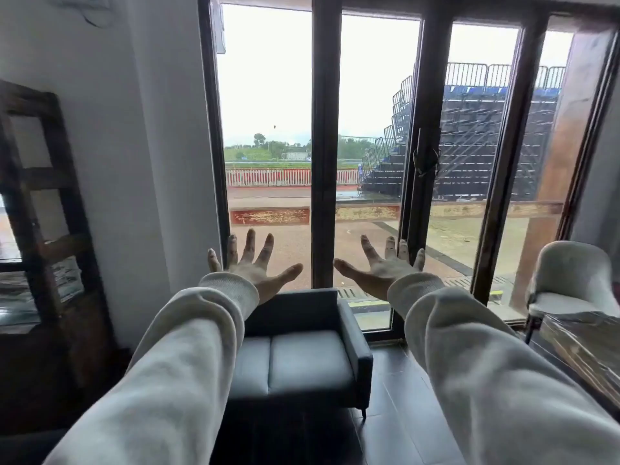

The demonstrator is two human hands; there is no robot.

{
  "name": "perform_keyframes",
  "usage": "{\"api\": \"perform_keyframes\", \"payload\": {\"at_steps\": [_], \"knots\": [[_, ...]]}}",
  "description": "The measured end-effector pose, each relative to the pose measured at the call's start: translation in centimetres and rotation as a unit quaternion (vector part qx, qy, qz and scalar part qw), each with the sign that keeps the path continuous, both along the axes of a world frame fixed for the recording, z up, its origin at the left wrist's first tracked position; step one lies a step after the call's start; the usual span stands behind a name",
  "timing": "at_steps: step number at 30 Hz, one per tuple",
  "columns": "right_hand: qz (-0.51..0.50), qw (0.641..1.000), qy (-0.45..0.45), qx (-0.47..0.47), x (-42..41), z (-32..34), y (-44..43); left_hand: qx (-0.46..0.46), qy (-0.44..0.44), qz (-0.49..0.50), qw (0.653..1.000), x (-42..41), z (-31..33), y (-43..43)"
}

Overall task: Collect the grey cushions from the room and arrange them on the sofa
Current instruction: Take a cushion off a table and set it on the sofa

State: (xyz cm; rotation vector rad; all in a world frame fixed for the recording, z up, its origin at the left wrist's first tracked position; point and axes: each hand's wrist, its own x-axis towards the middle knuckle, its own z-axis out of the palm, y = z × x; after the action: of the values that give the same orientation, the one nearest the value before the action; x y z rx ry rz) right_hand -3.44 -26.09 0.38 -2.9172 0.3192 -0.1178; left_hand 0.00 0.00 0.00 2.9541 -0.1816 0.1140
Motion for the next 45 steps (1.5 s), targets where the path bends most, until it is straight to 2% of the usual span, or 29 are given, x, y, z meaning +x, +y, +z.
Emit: {"api": "perform_keyframes", "payload": {"at_steps": [19,27,36,45], "knots": [[-0.165,0.985,0.048,-0.01,-5.3,-8.4,-23.0,0.012,0.044,-0.189,0.981,4.1,-8.5,-27.1],[-0.253,0.964,0.078,0.006,-2.5,-11.9,-30.2,0.032,0.077,-0.27,0.959,9.4,-11.1,-36.0],[-0.36,0.925,0.111,0.043,2.9,-13.5,-36.5,0.042,0.093,-0.37,0.924,18.2,-13.1,-46.0],[-0.419,0.896,0.135,0.05,6.1,-16.4,-42.5,0.063,0.094,-0.441,0.89,25.0,-17.2,-55.9]]}}
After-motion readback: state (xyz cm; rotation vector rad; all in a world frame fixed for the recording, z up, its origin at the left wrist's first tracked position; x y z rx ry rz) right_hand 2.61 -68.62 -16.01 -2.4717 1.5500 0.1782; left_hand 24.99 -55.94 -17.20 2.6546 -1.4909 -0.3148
